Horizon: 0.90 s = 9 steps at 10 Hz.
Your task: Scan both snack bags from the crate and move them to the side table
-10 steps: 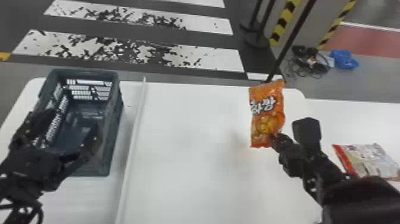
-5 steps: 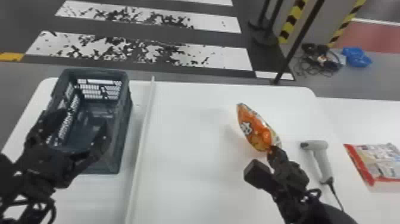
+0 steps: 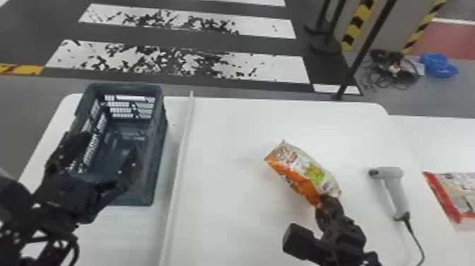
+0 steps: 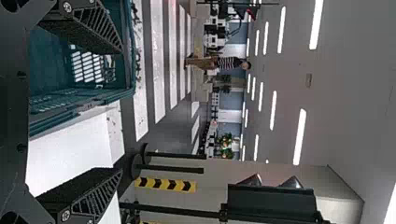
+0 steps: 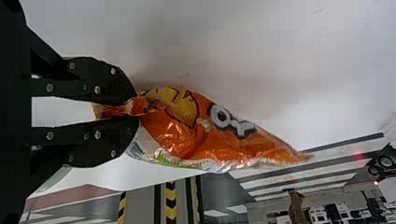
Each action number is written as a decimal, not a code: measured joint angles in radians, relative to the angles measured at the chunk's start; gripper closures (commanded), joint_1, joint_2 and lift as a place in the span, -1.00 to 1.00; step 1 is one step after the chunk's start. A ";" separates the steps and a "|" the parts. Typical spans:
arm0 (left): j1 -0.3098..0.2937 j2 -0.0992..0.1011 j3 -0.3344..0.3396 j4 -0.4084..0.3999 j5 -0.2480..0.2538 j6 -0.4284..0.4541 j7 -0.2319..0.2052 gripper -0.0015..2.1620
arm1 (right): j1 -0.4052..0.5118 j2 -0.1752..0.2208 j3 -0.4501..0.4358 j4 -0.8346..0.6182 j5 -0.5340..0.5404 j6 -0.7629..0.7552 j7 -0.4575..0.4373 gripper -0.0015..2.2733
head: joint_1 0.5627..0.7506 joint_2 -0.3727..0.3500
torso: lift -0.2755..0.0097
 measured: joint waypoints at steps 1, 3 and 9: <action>0.000 0.000 0.001 0.002 0.001 0.000 0.000 -0.90 | 0.009 -0.001 0.000 -0.032 -0.033 0.011 0.002 -0.97 | 0.41 -0.15 | 0.40; 0.000 -0.001 0.002 0.003 0.002 -0.001 0.000 -0.90 | 0.023 -0.003 -0.050 -0.125 -0.207 0.049 0.058 -0.95 | 0.41 -0.11 | 0.40; 0.000 -0.001 0.002 0.007 0.003 -0.001 0.000 -0.90 | 0.018 0.075 -0.435 -0.295 -0.908 0.128 0.259 -0.70 | 0.41 0.01 | 0.40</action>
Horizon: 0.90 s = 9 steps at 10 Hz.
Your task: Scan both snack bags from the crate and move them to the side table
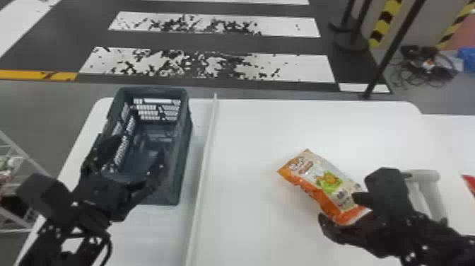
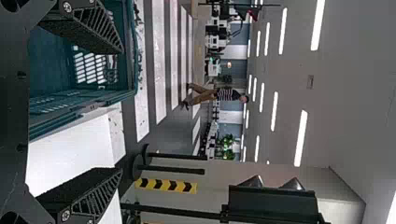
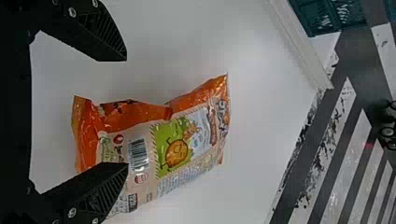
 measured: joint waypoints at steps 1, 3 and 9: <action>0.000 -0.001 -0.001 0.001 -0.001 0.000 0.000 -0.90 | -0.023 0.035 -0.060 0.009 -0.062 -0.010 0.031 -0.34 | 0.41 0.01 | 0.40; 0.000 -0.002 -0.001 0.001 -0.001 0.002 -0.001 -0.90 | -0.066 0.096 -0.156 0.037 -0.142 -0.041 0.059 0.85 | 0.41 -0.02 | 0.40; 0.000 -0.008 -0.001 0.010 -0.004 0.003 -0.002 -0.90 | -0.147 0.151 -0.196 0.235 -0.136 -0.084 0.116 0.98 | 0.41 -0.13 | 0.40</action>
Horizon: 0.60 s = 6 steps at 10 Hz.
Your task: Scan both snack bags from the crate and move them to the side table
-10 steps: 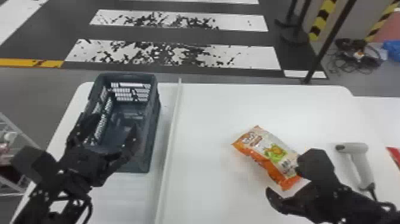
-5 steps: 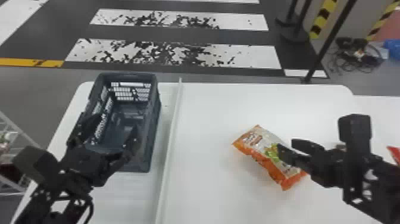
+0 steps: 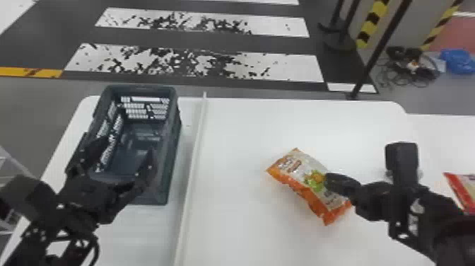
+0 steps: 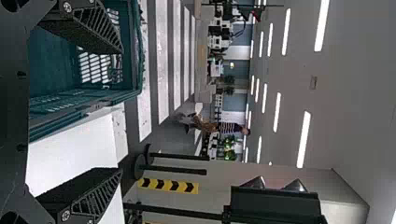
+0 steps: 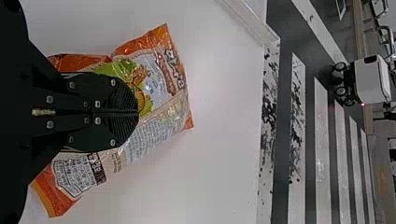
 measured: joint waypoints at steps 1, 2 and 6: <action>0.000 -0.001 0.000 0.002 0.000 0.000 0.000 -0.90 | -0.009 0.001 0.016 0.042 0.010 -0.026 0.000 0.98 | 0.41 -0.12 | 0.40; 0.000 -0.001 0.000 0.004 -0.001 -0.001 0.000 -0.90 | -0.013 0.002 0.032 0.072 0.023 -0.048 0.000 0.98 | 0.41 -0.11 | 0.40; -0.001 0.000 0.000 0.010 0.000 -0.003 0.000 -0.90 | 0.009 0.027 0.084 0.144 0.057 -0.130 -0.001 0.98 | 0.41 -0.03 | 0.40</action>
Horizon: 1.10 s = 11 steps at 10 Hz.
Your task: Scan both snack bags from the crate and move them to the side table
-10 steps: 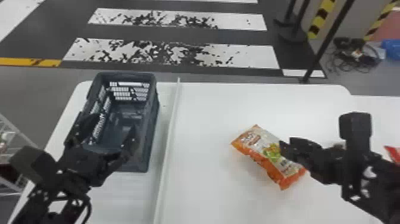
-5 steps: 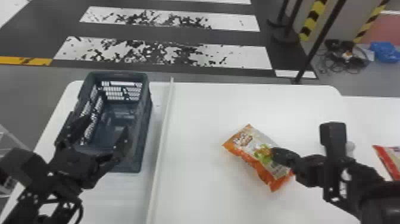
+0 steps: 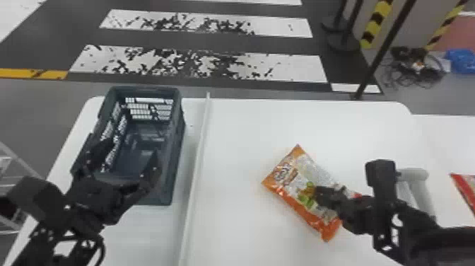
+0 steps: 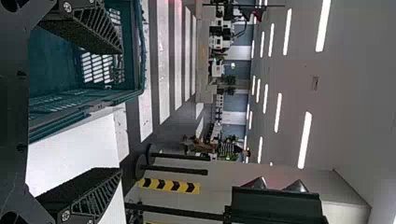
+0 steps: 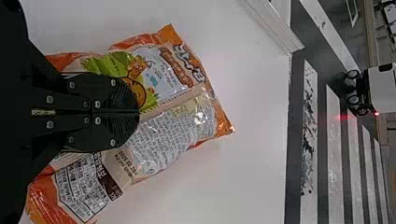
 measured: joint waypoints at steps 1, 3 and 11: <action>0.000 0.000 0.000 0.002 0.000 0.000 0.000 -0.90 | 0.005 0.003 0.007 0.007 0.003 -0.012 0.000 0.98 | 0.41 -0.01 | 0.40; 0.000 0.003 0.000 0.002 0.001 0.000 0.000 -0.90 | 0.028 0.009 -0.003 -0.052 -0.001 -0.019 -0.003 0.98 | 0.41 0.01 | 0.40; 0.000 0.006 -0.004 -0.008 0.003 -0.006 -0.003 -0.90 | 0.070 0.004 0.114 -0.241 0.028 0.082 0.052 0.98 | 0.41 0.31 | 0.40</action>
